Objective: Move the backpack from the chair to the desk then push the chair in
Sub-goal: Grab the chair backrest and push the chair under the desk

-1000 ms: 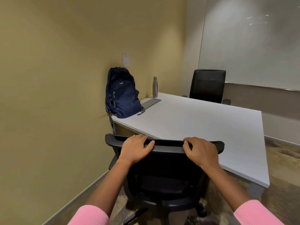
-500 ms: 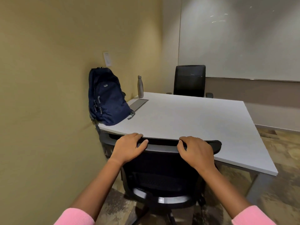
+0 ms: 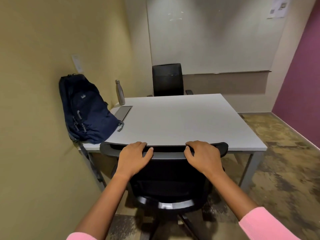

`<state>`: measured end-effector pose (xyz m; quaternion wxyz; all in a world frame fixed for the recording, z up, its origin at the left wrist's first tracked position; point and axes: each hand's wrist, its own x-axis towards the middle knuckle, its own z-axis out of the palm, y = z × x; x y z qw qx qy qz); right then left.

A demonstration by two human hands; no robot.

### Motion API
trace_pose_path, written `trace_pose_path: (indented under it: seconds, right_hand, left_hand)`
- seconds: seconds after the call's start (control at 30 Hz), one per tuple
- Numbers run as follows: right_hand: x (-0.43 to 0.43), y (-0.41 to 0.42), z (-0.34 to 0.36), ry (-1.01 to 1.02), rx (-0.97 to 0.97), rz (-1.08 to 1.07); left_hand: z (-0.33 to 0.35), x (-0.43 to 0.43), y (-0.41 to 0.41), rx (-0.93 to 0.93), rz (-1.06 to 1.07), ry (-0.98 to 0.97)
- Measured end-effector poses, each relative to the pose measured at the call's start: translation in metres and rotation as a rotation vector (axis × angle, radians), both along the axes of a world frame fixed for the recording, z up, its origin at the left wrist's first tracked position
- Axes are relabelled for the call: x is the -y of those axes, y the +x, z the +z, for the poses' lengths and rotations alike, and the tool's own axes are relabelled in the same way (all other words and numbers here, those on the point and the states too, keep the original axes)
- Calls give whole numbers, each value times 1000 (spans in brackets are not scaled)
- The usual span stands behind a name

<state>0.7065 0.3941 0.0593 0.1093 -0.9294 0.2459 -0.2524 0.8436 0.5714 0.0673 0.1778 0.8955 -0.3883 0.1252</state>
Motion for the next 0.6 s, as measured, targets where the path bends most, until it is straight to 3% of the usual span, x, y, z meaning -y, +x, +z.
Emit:
trace_pose_path:
  seconds: [0.6]
  right_hand:
    - [-11, 37, 6, -51, -6, -82]
  left_hand:
    - [9, 2, 38, -2, 26, -99]
